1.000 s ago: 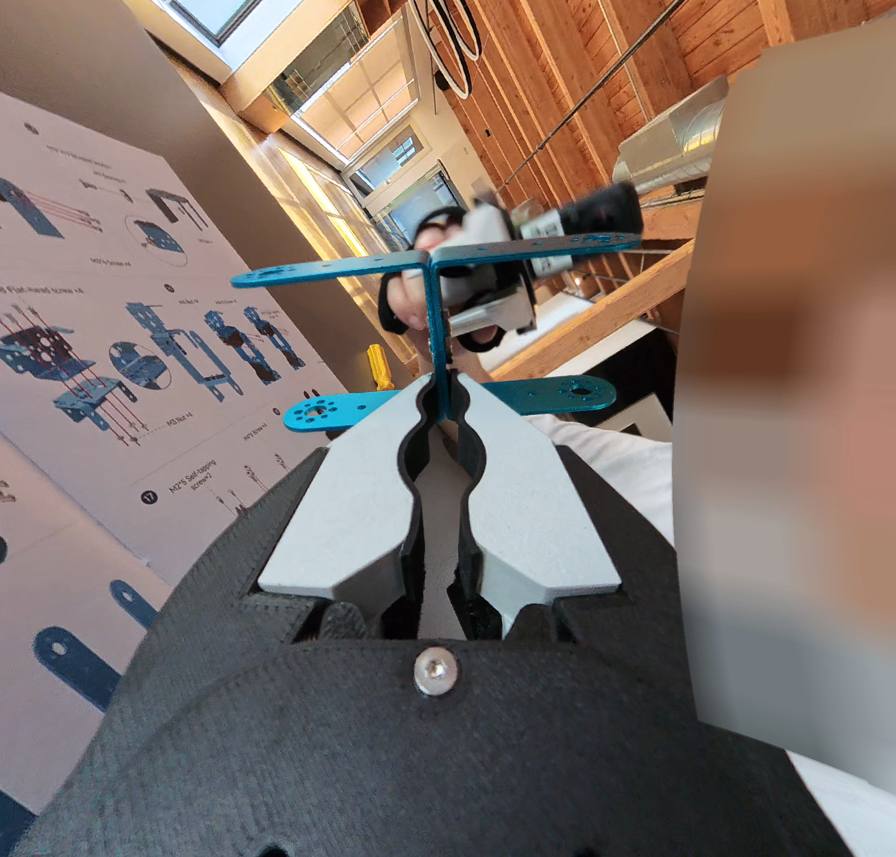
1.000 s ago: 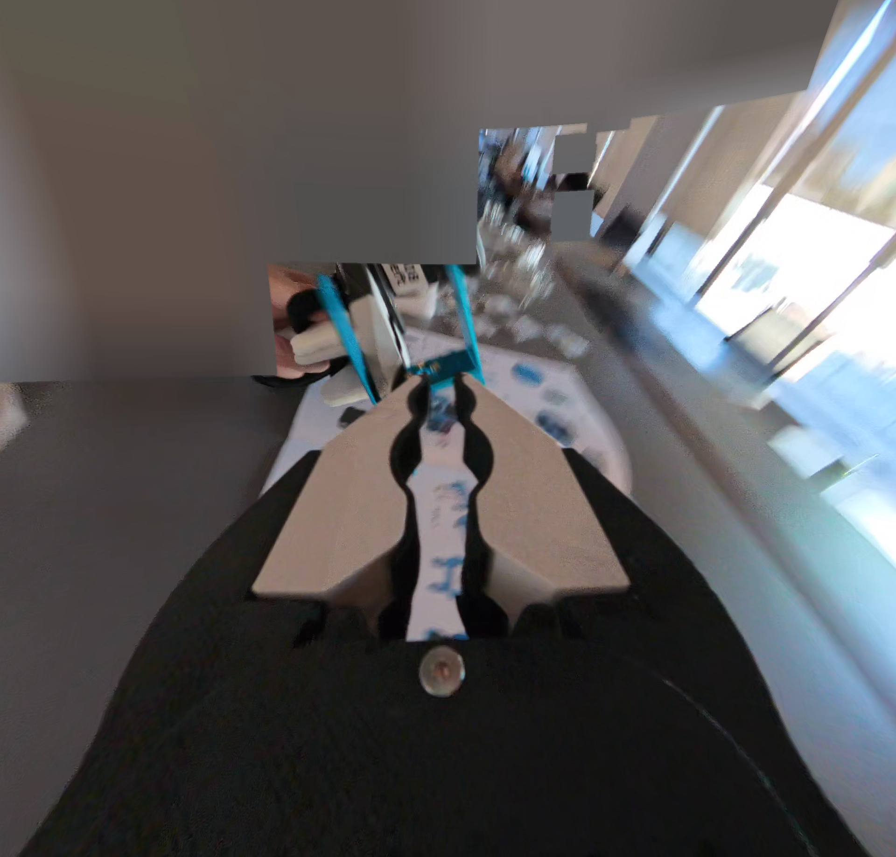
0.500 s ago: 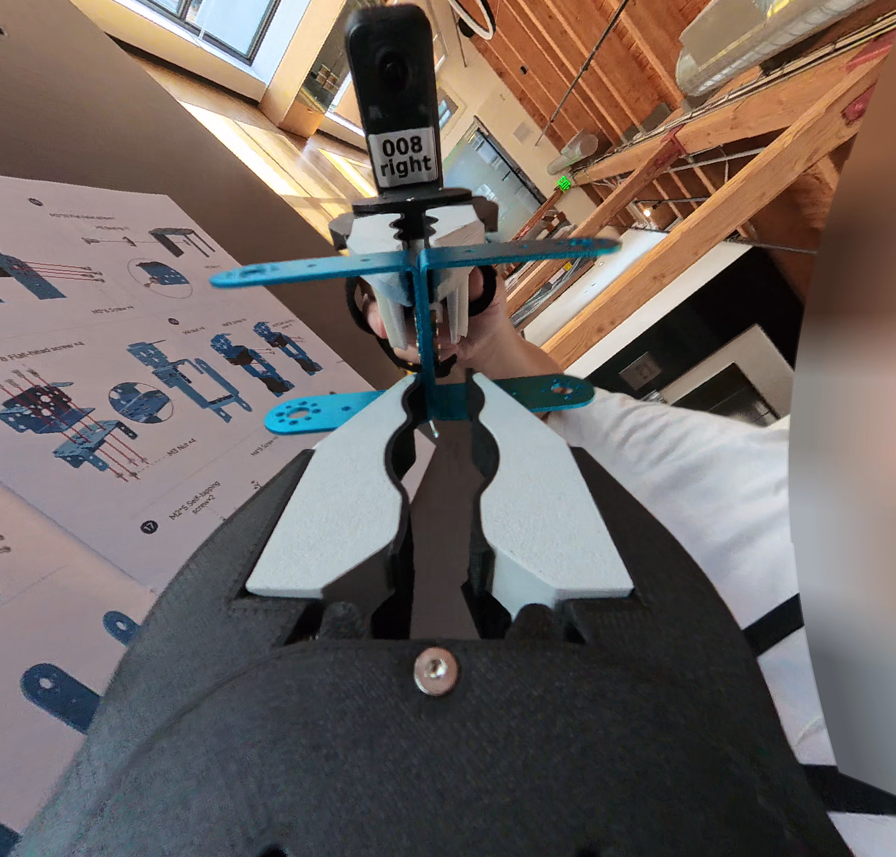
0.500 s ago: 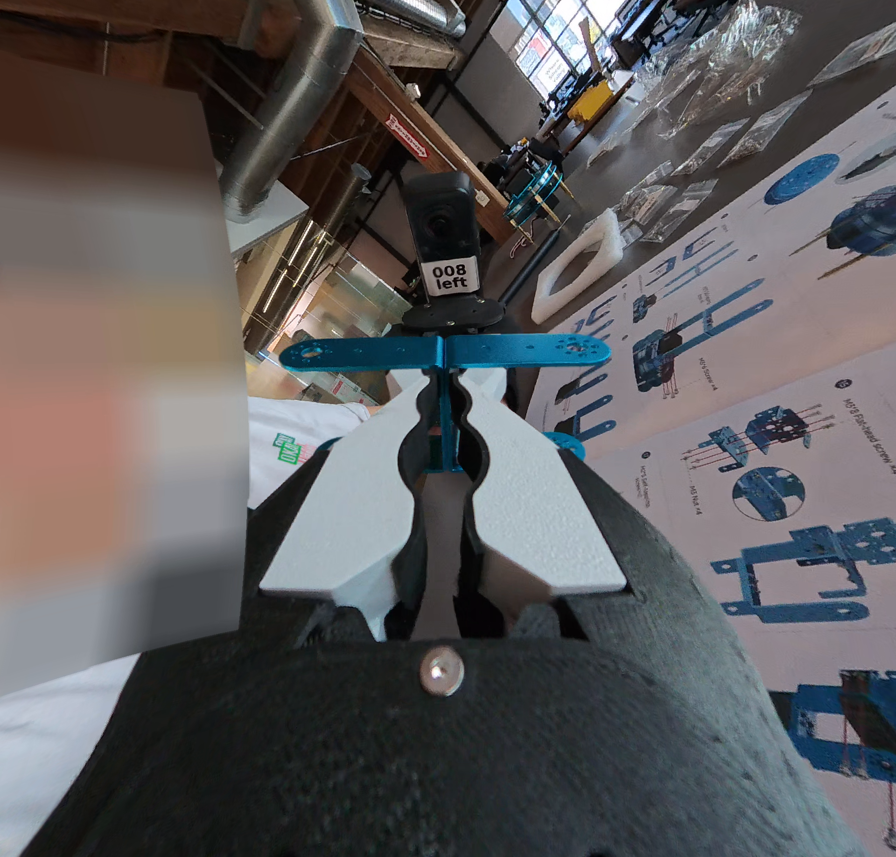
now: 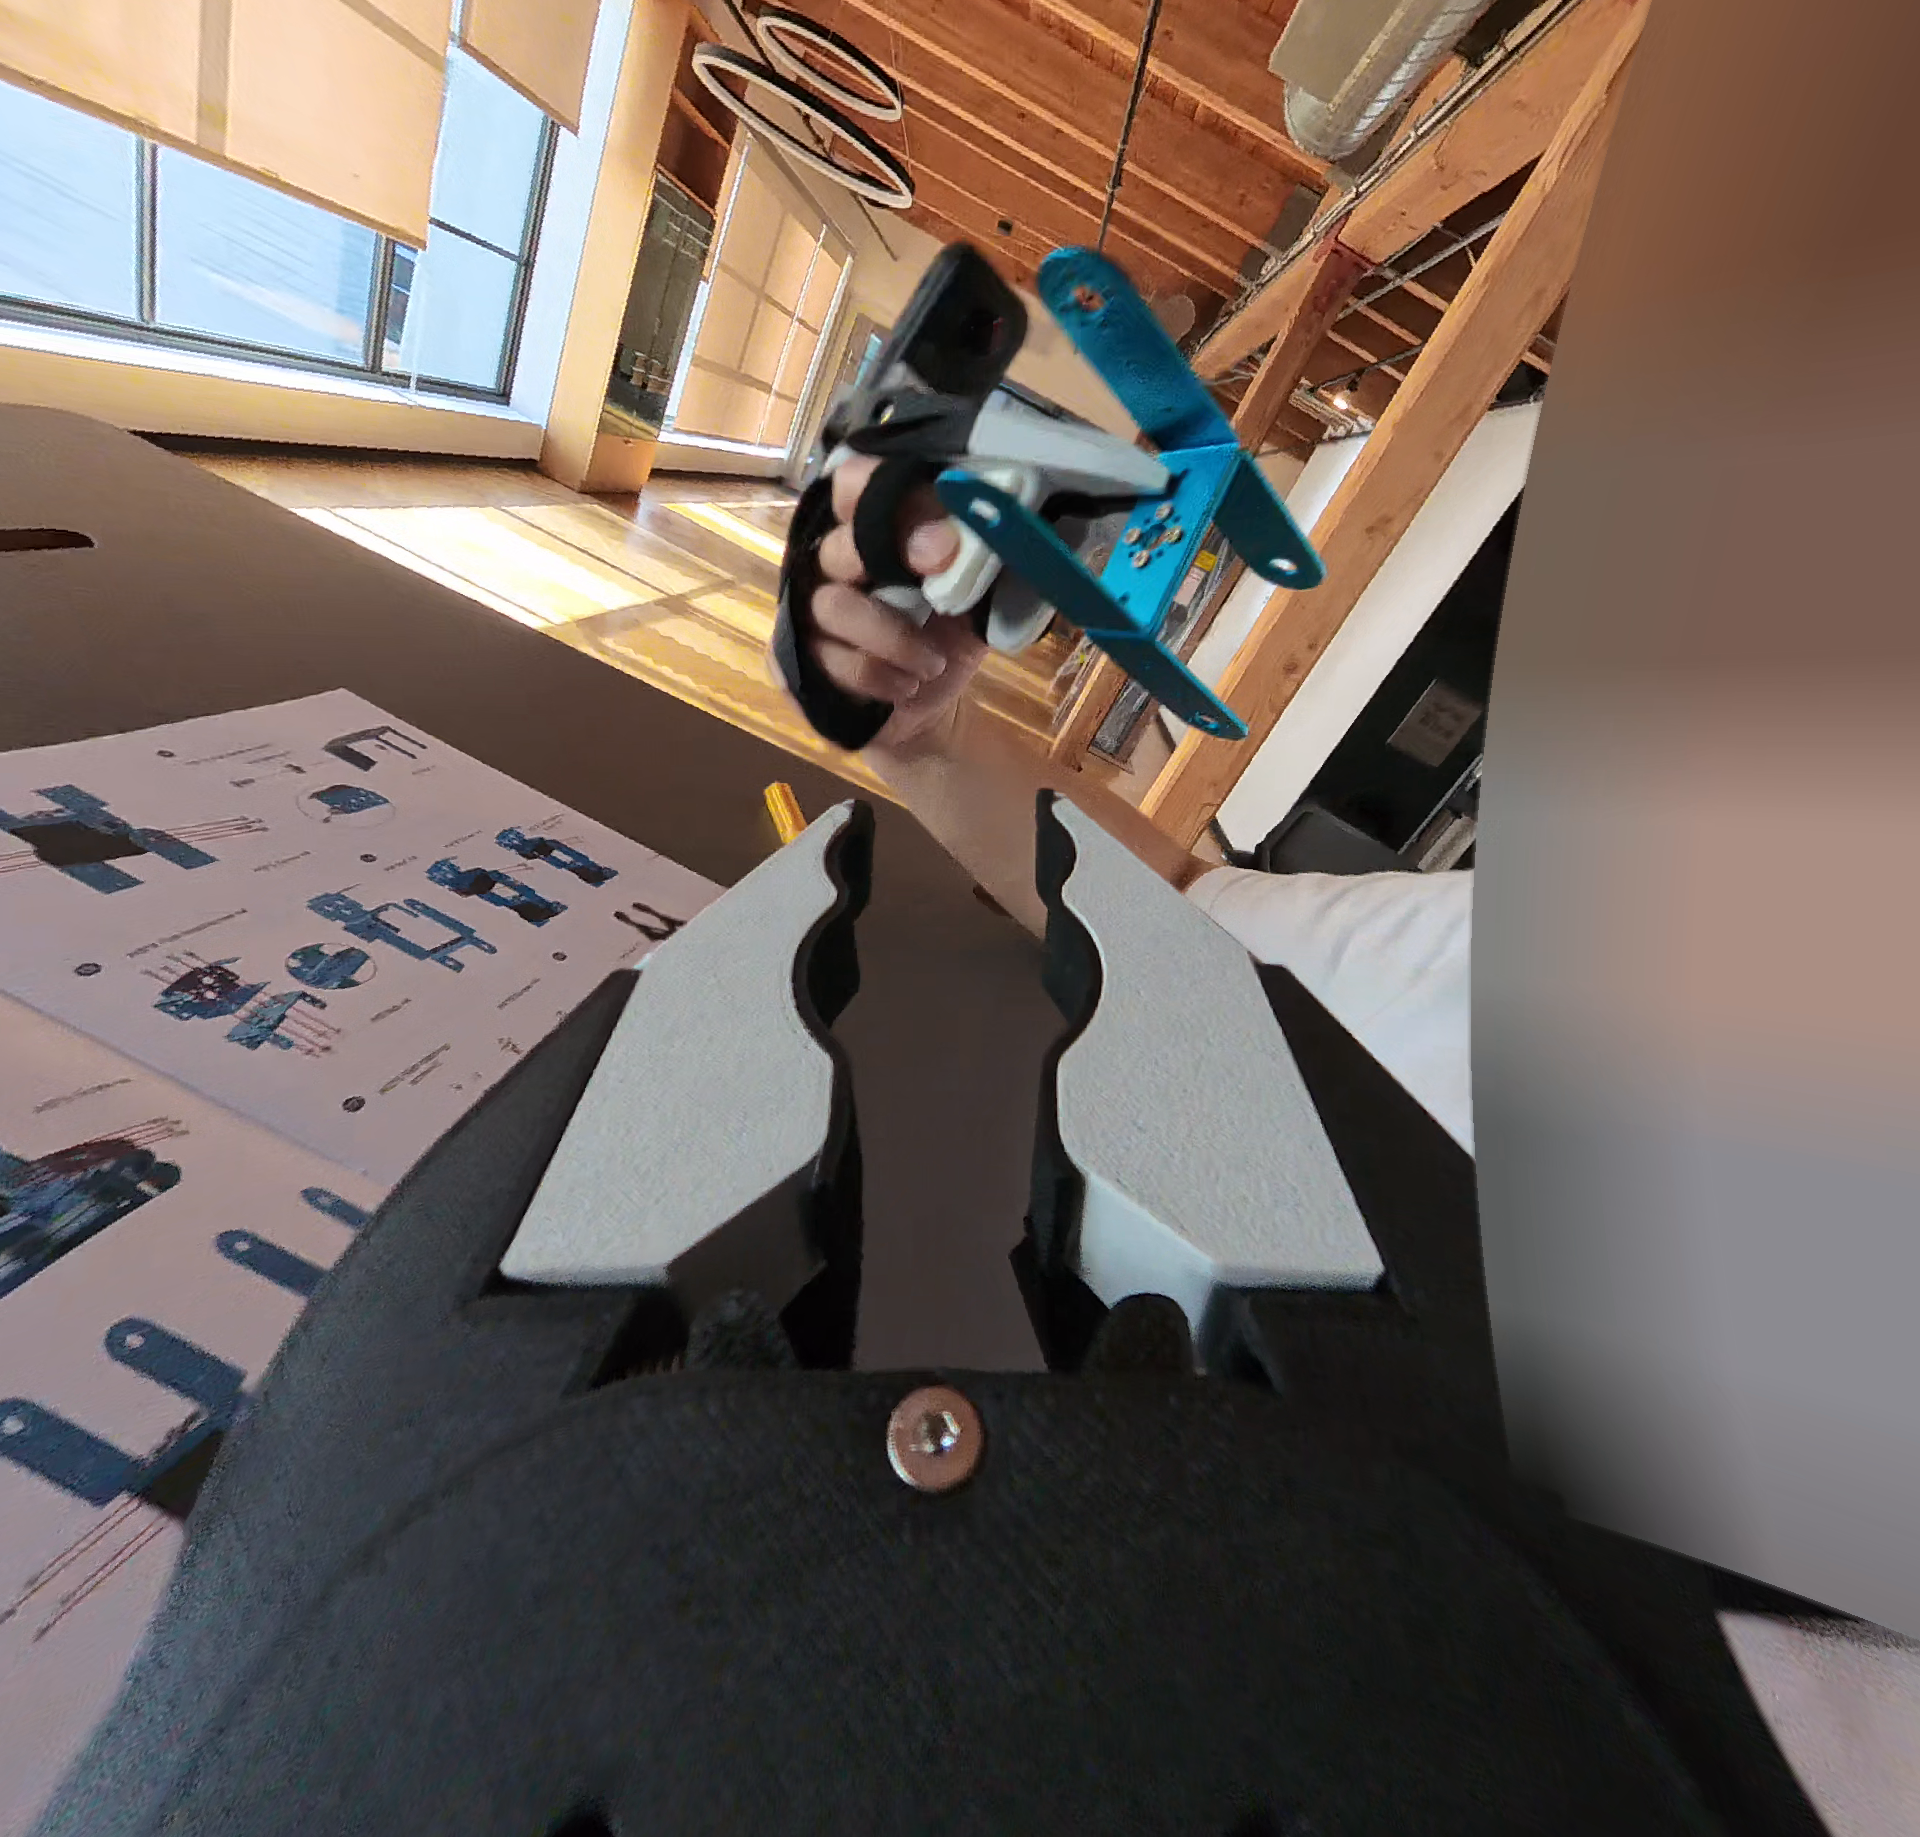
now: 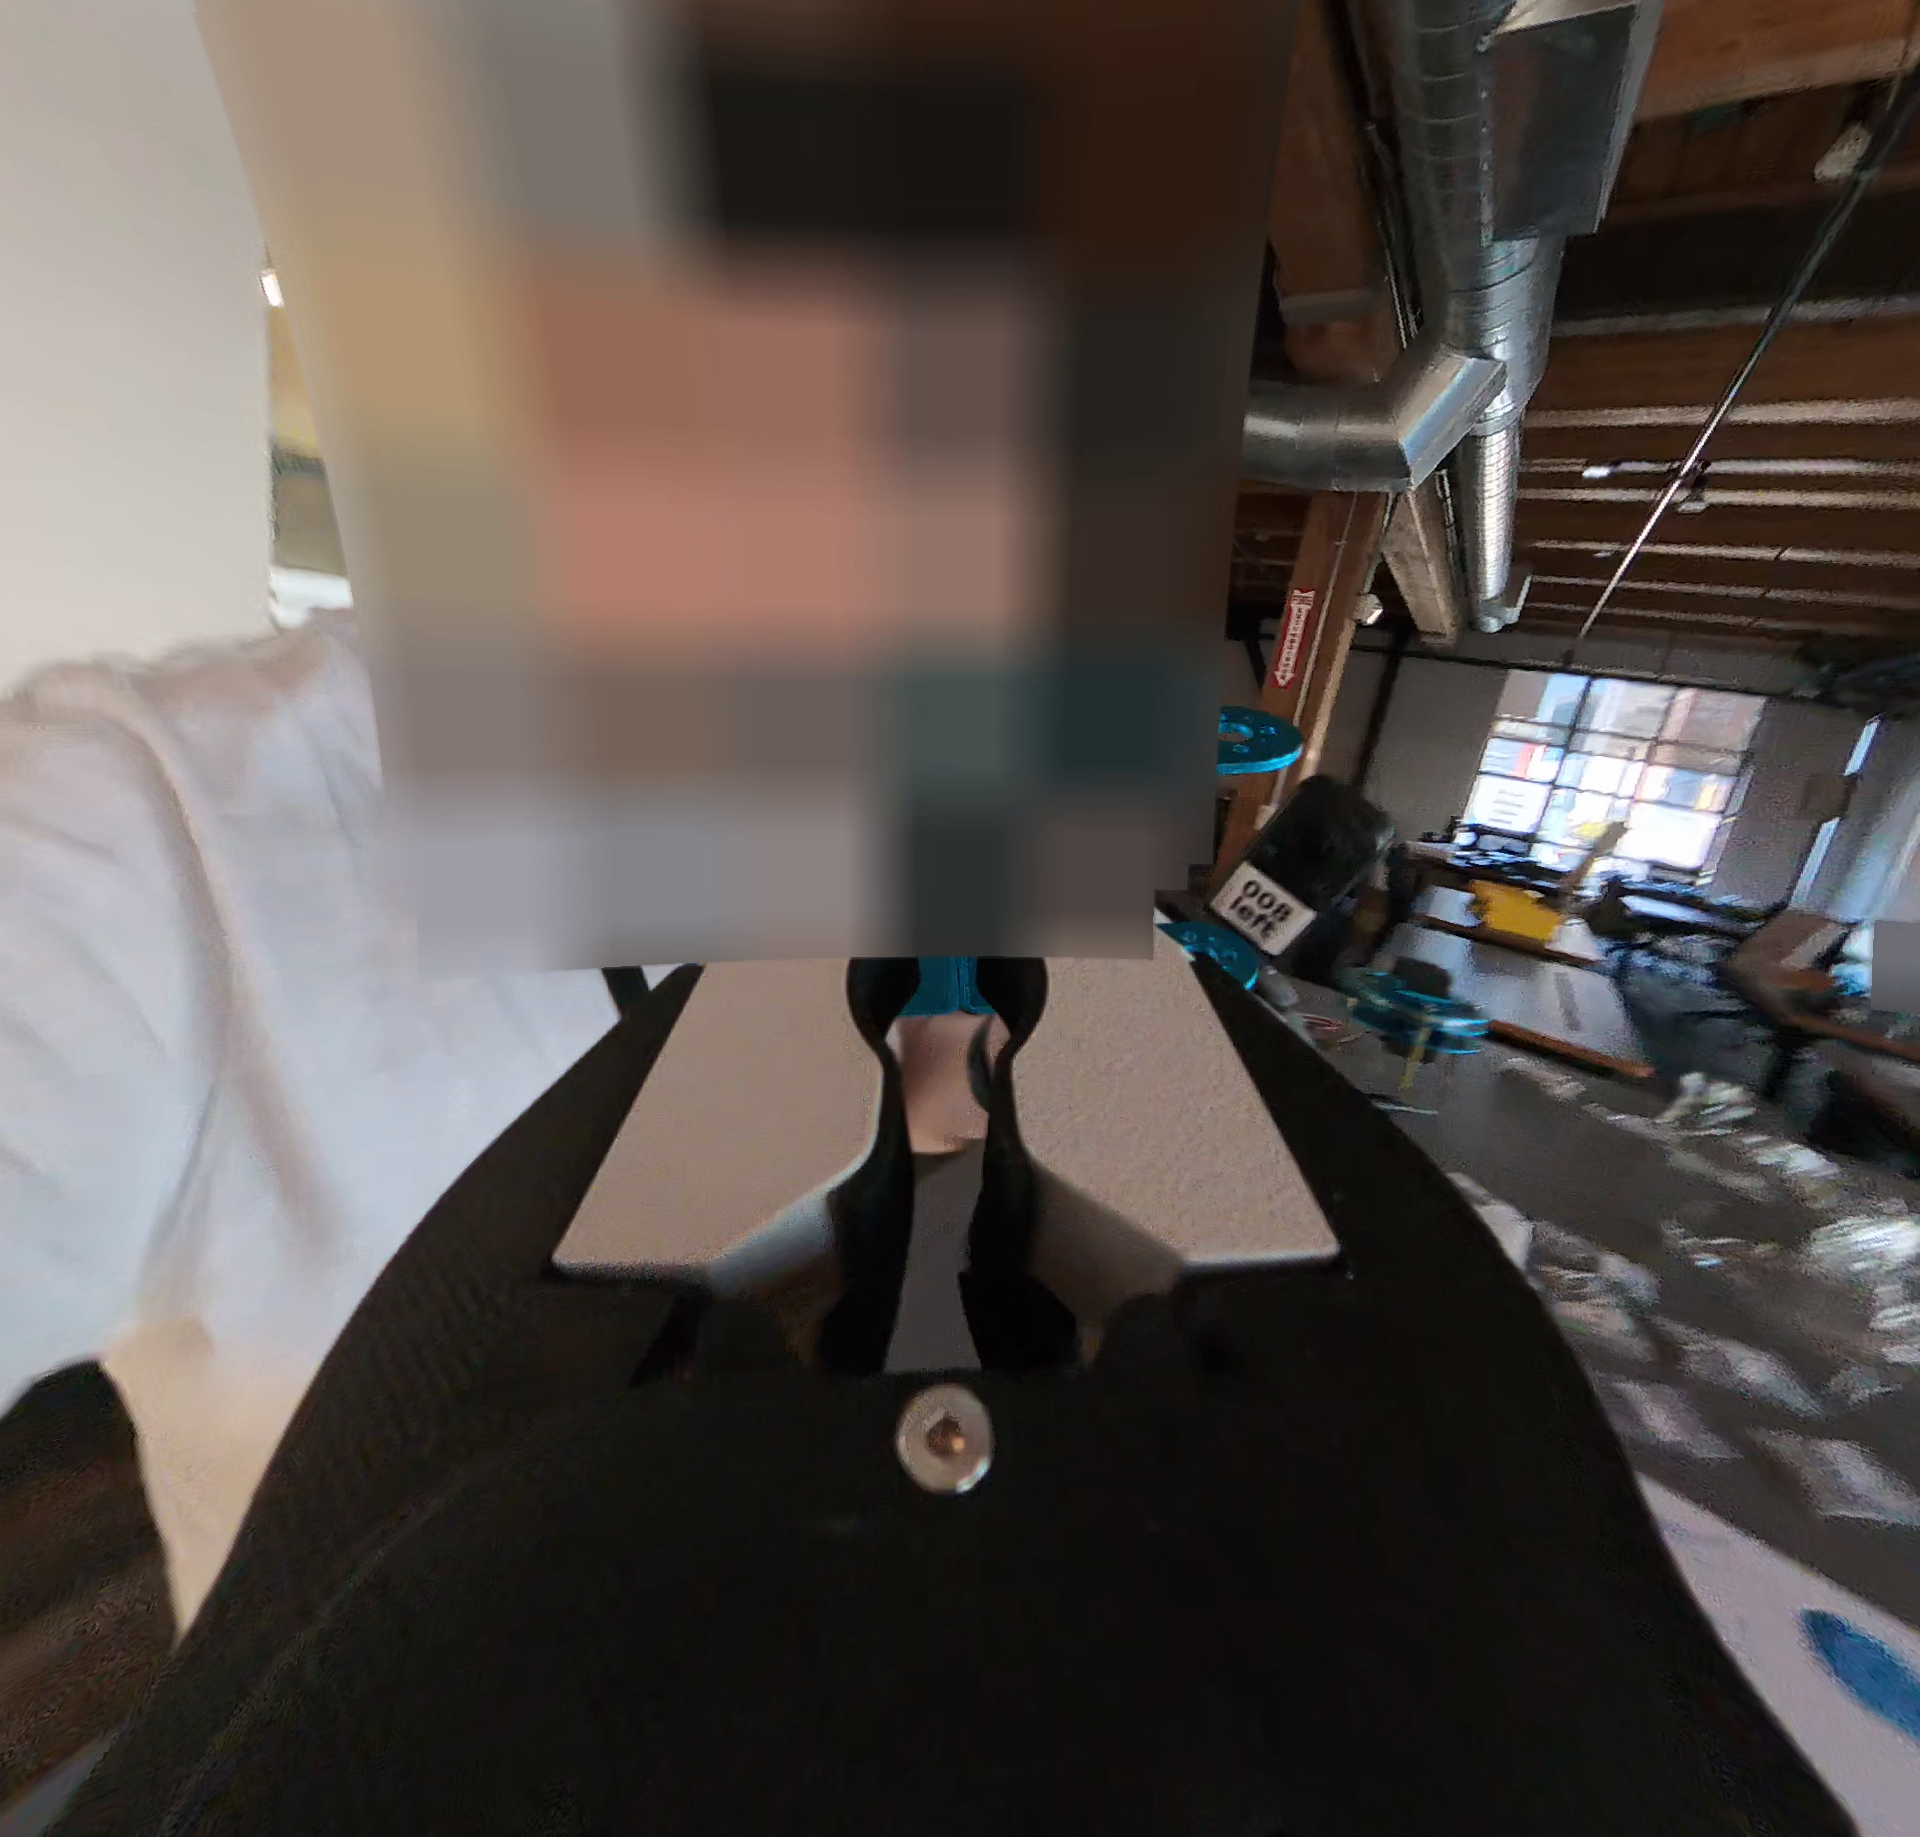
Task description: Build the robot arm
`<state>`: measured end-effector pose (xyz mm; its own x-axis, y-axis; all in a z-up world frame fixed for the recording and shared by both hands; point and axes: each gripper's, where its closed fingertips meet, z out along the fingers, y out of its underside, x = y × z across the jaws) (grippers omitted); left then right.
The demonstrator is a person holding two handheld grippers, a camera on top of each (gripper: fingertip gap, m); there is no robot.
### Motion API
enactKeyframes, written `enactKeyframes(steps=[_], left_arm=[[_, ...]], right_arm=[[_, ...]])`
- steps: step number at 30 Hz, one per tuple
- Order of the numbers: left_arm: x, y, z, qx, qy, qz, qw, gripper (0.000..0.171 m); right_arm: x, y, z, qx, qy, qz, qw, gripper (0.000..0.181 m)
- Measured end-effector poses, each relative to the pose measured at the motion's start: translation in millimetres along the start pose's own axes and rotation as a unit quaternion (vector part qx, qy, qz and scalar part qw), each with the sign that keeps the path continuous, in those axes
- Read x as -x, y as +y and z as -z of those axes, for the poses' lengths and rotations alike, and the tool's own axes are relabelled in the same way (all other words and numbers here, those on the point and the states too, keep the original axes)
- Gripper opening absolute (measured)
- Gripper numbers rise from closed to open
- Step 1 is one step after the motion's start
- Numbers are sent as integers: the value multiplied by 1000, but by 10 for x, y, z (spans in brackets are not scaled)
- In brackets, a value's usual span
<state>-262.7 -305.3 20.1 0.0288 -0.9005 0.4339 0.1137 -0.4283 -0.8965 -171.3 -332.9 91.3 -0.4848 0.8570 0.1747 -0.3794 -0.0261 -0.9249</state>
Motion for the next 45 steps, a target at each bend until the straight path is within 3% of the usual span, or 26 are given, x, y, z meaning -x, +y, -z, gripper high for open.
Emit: enactKeyframes(steps=[1, 5, 9, 21, 27, 32, 34, 37, 39, 41, 45], left_arm=[[-6, 14, 61, 1, 0, -3, 1000, 29], [-3, 23, 267, -13, 11, 3, 1000, 27], [54, 29, 392, -32, 15, 14, 999, 26], [-15, 96, 391, -29, 35, 18, 999, 25], [-7, 187, 298, -8, 38, 26, 999, 25], [25, 224, 284, -2, 35, 33, 999, 25], [49, 192, 322, -5, 28, 33, 999, 25], [139, 31, 509, -4, -7, 29, 1000, 28], [279, -171, 731, -5, -66, 2, 998, 29], [415, -483, 973, -27, -124, -42, 991, 29], [538, -1073, 1193, -26, -177, -105, 978, 34]], right_arm=[[37, -10, -92, 30, -2, 45, 999, 2], [118, 79, -474, 197, 3, 195, 961, 3], [259, 74, -752, 265, -24, 266, 926, 4], [237, 128, -883, 305, -12, 308, 901, 4], [206, -130, -815, 249, 25, 327, 911, 4], [143, -198, -674, 246, 51, 328, 911, 3], [-9, -82, -527, 287, 84, 313, 901, 3], [-415, 205, -48, 379, 171, 273, 868, 3], [-617, 368, 285, 397, 211, 226, 864, 3], [-717, 471, 497, 372, 221, 178, 884, 3], [-950, 599, 824, 353, 249, 124, 893, 3]])
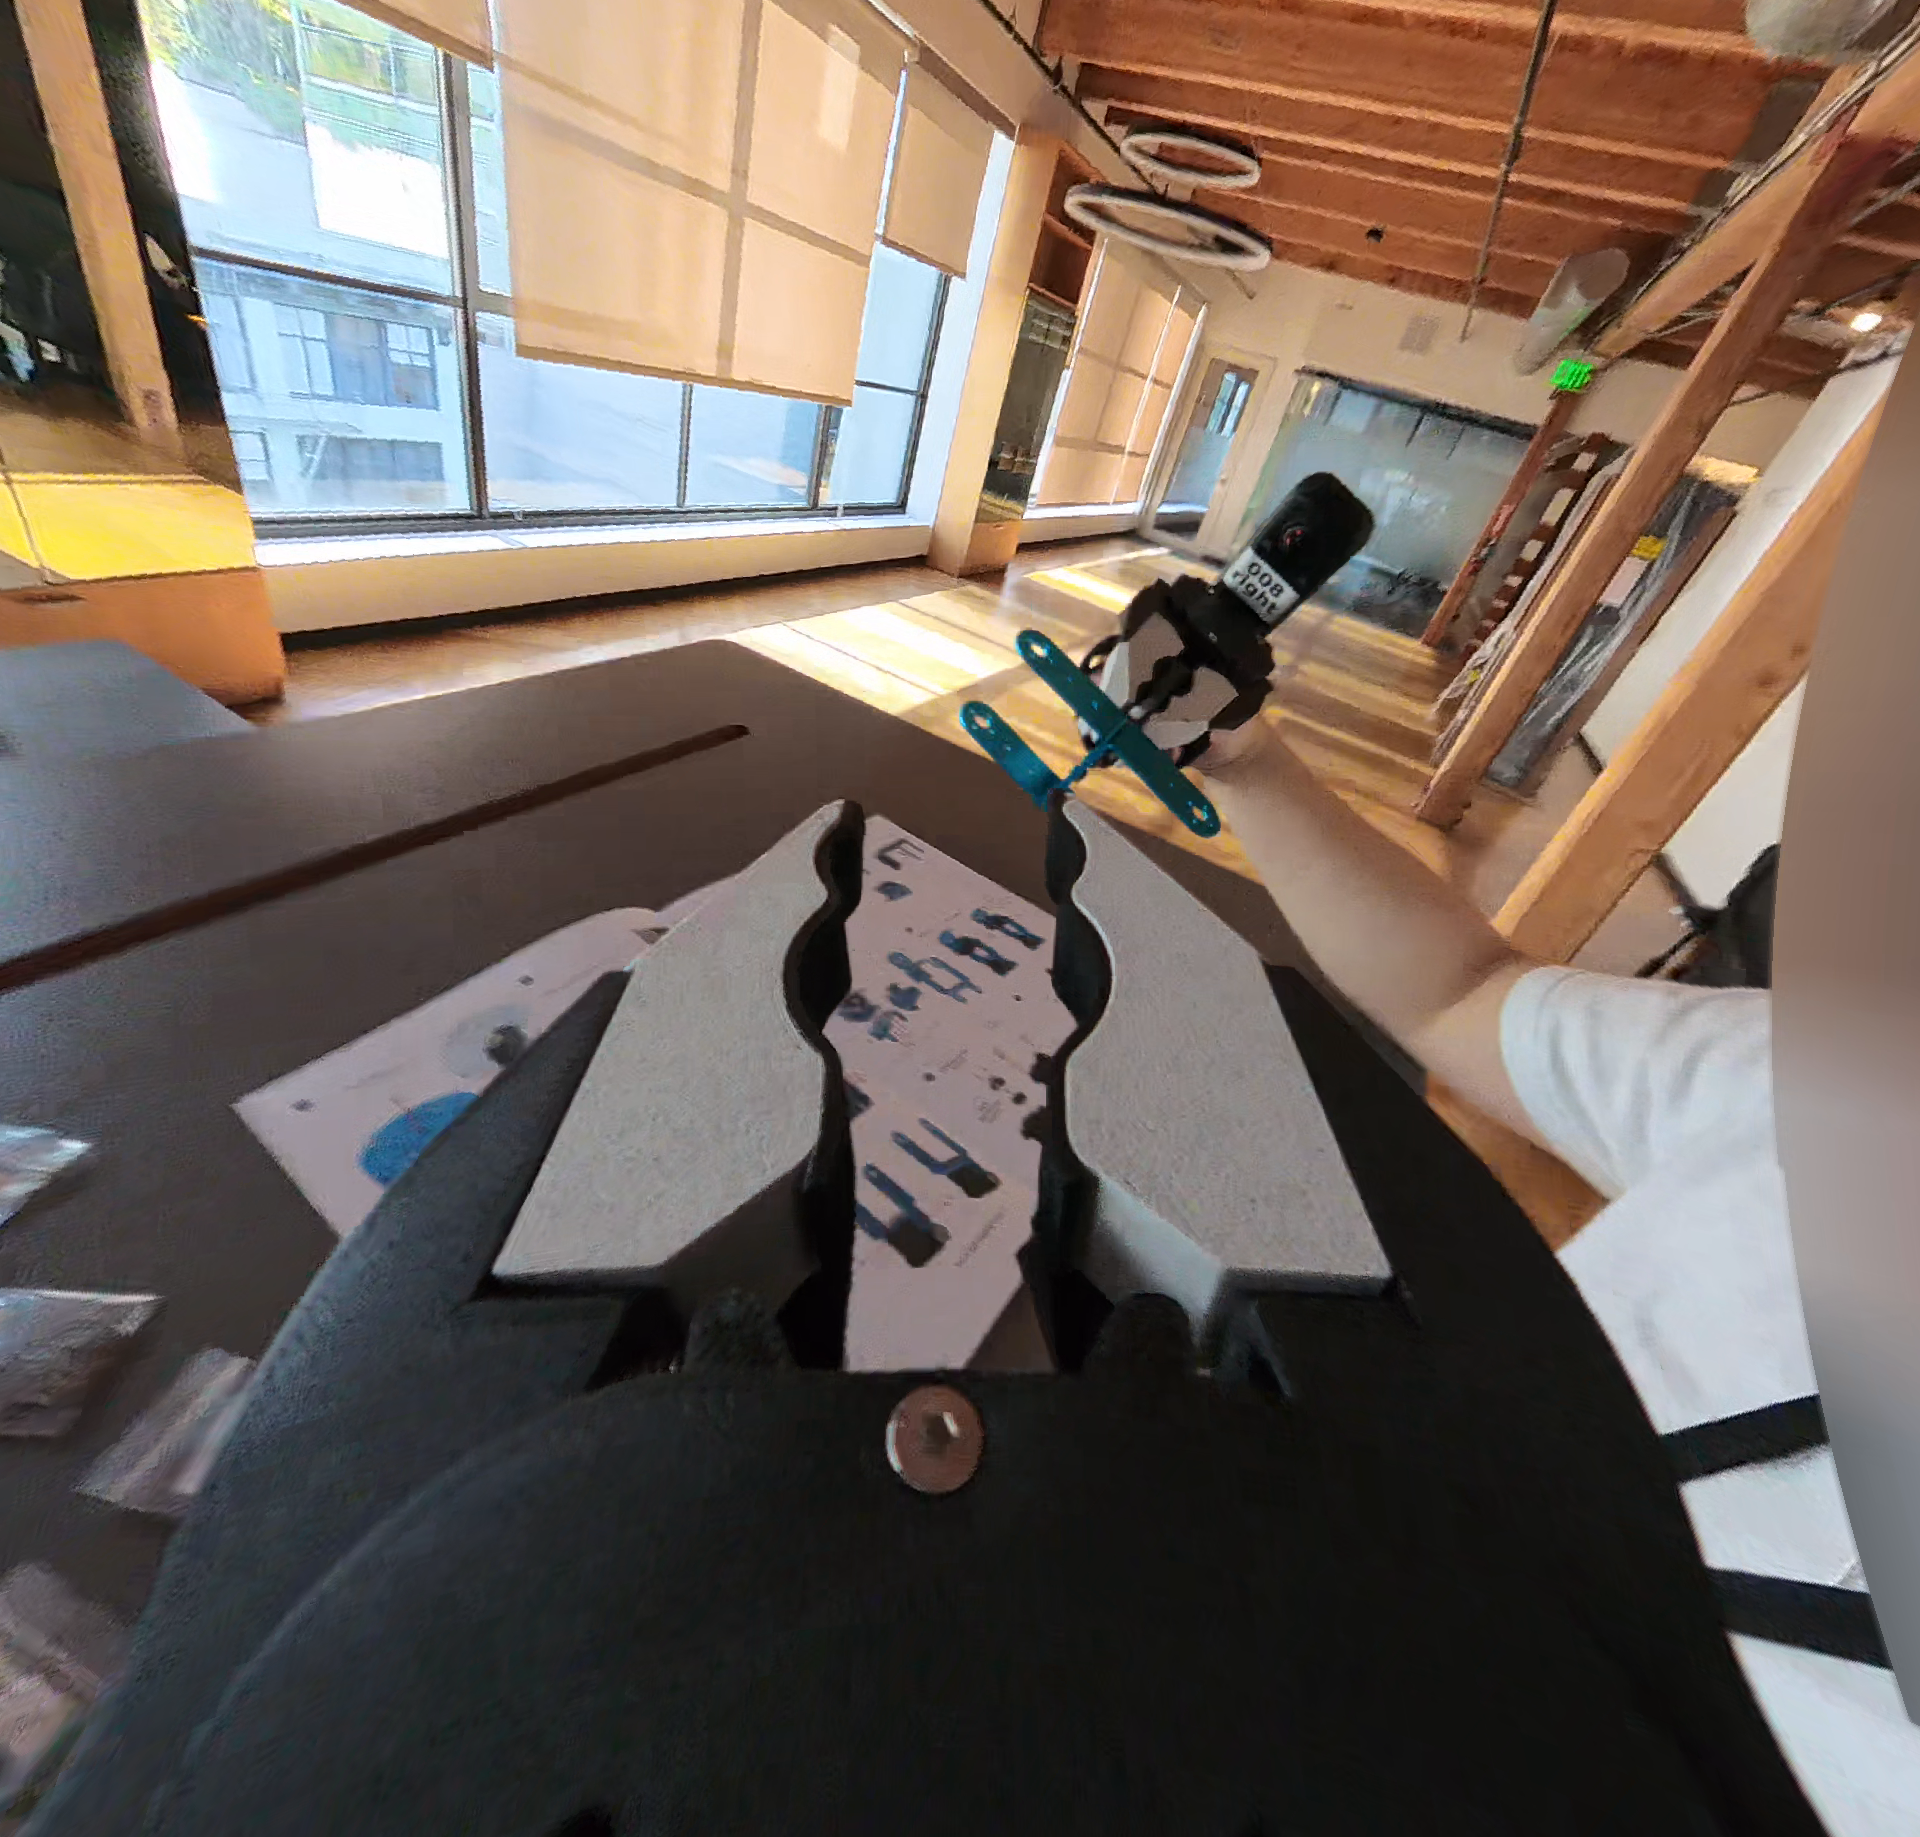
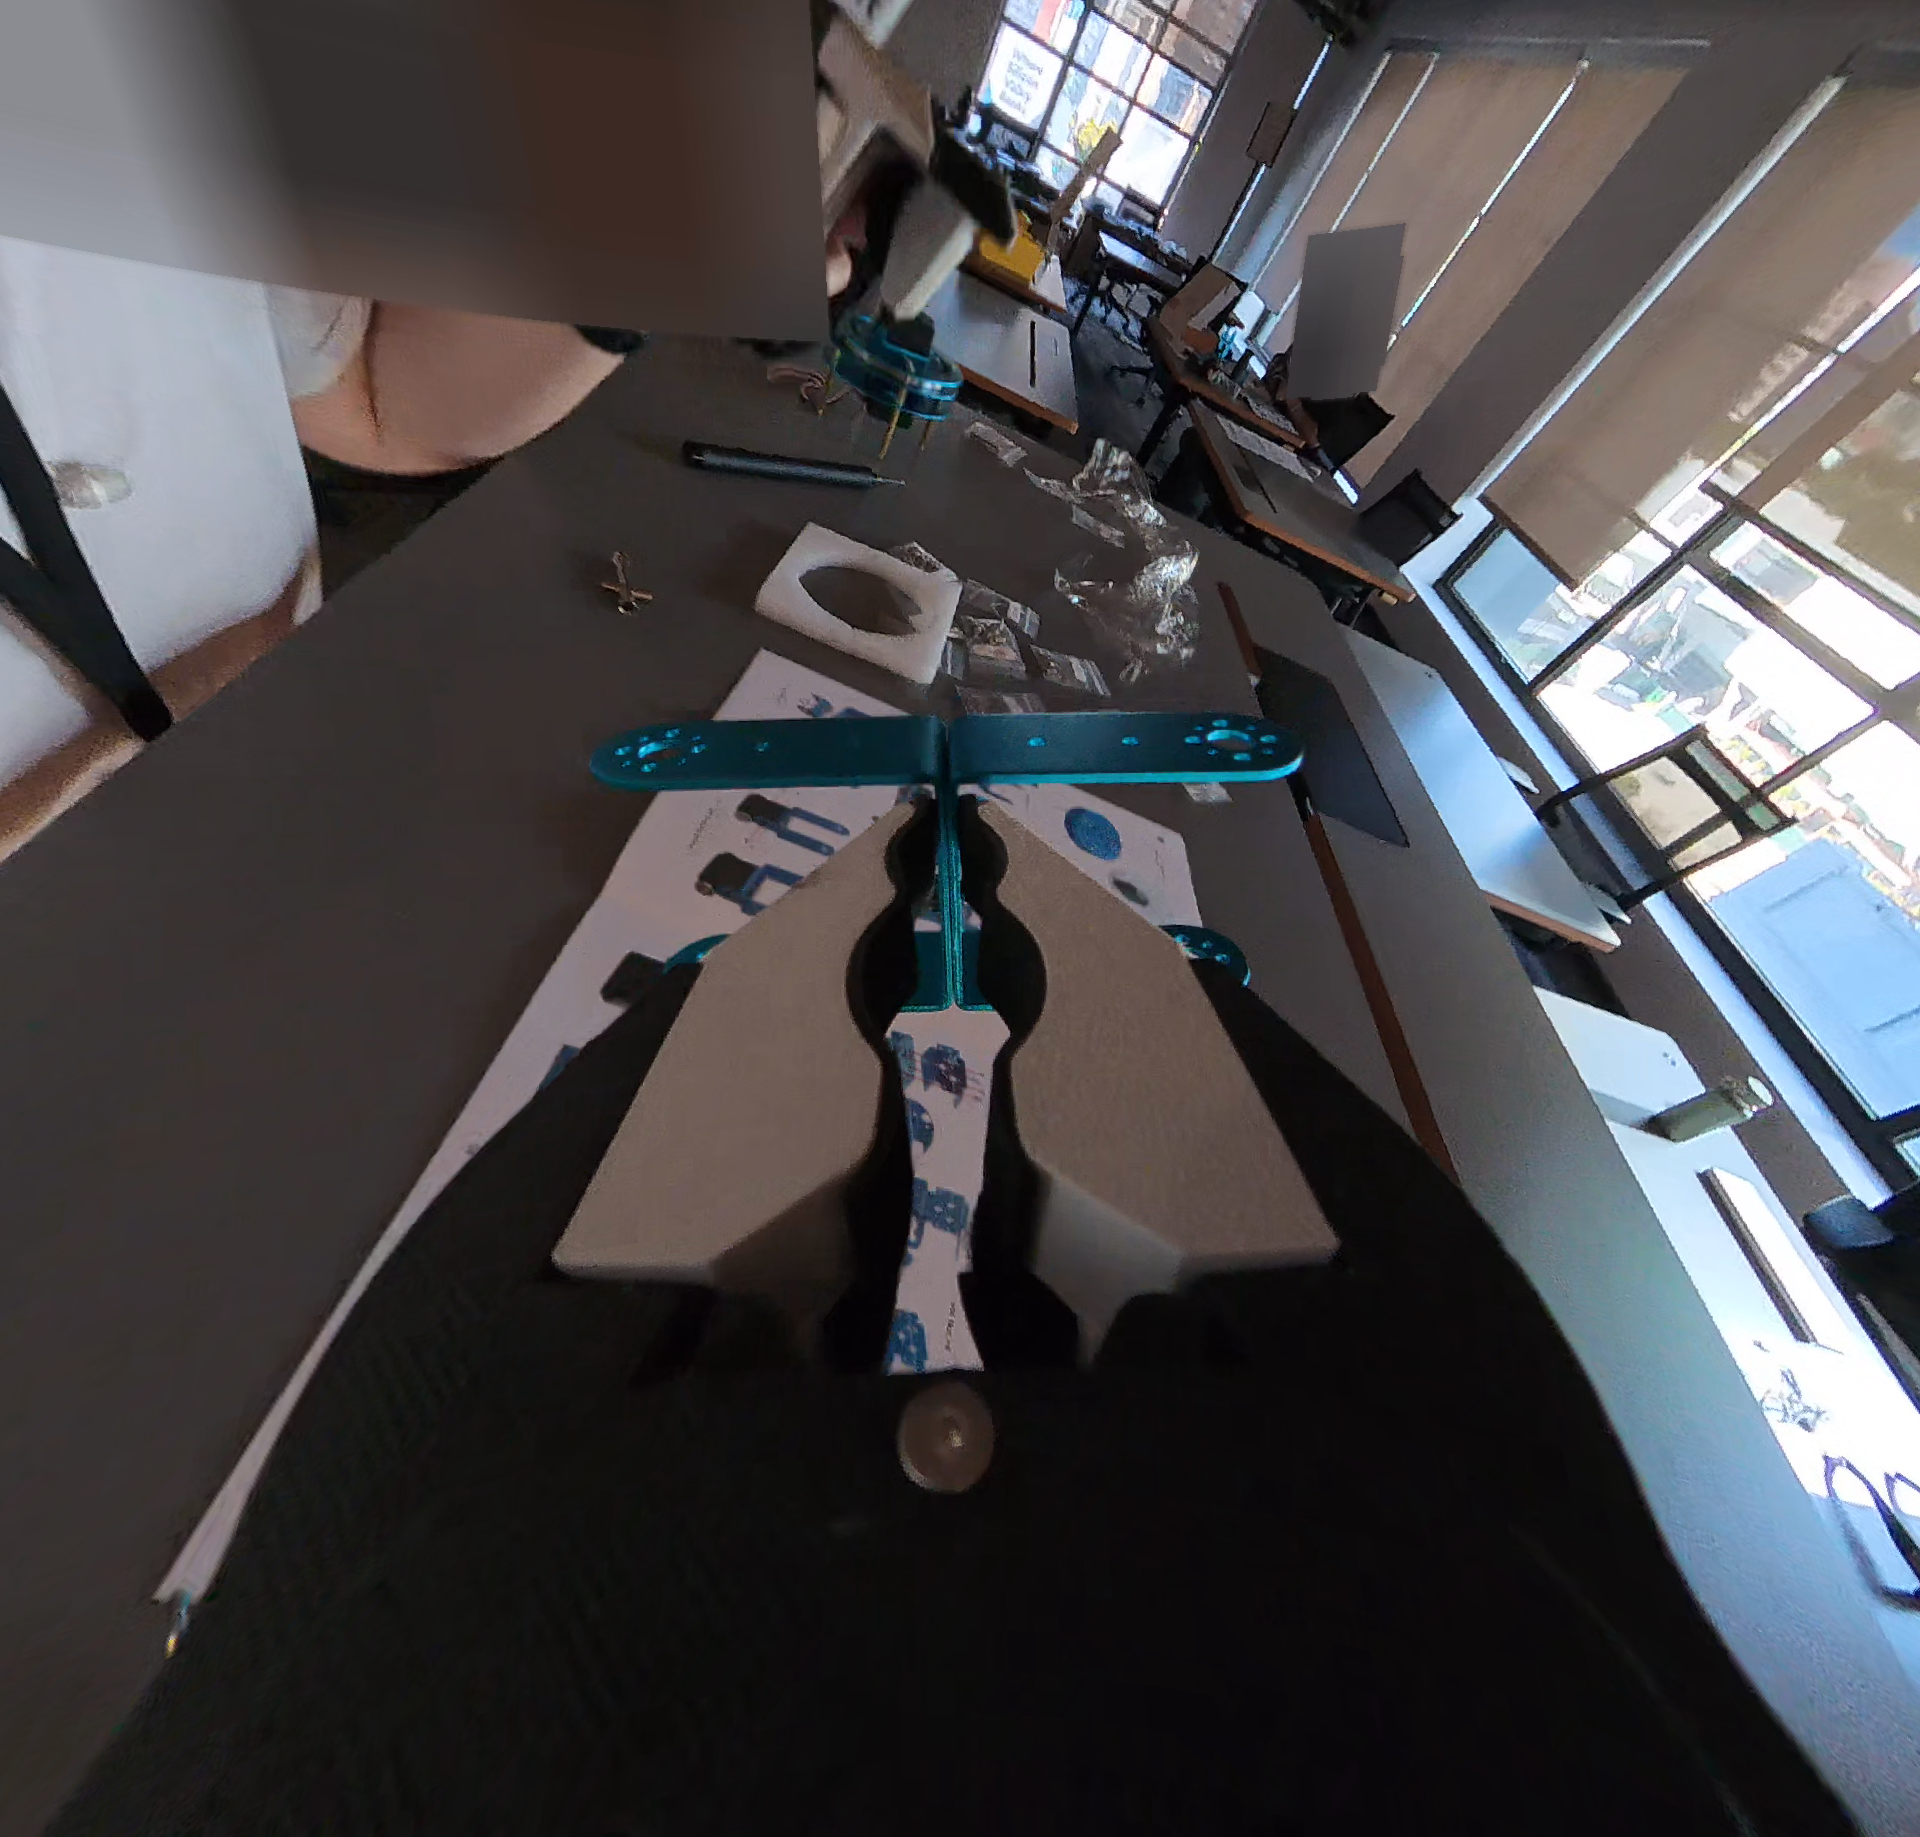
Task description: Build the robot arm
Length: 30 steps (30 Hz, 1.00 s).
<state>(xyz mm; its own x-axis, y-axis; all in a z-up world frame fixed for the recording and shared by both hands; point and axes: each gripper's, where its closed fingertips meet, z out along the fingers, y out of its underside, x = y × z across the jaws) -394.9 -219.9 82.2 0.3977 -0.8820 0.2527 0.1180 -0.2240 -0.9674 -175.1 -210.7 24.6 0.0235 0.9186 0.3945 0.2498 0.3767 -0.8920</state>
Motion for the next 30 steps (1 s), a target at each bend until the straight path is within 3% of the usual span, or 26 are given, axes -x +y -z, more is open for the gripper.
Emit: enactKeyframes(steps=[4, 6, 10, 13, 16, 21, 27, 30], left_arm=[[231, -471, -129, 17, -34, -43, 998, 40], [278, -715, -205, -2, -30, -37, 999, 47], [309, -1047, -316, -48, 3, 14, 999, 61], [423, -963, -343, -15, 4, 67, 998, 59], [581, -809, -328, 25, -14, 84, 996, 53], [947, -578, -308, 93, -75, 86, 989, 49], [941, -522, -282, 120, -42, 117, 985, 47], [917, -566, -233, 118, -42, 108, 986, 46]], right_arm=[[-204, 169, 8, -4, 12, -26, 1000, 3], [-292, 235, 1, -17, 18, -53, 998, 3], [-362, 542, -33, 19, 21, -108, 994, 3], [-386, 641, -43, 8, 5, -182, 983, 3], [-589, 865, -36, 27, 45, -248, 967, 3], [-685, 1310, -6, 151, 101, -296, 938, 3], [-611, 1564, -100, 271, 122, -283, 912, 3], [-515, 1658, -156, 329, 126, -329, 876, 4]])
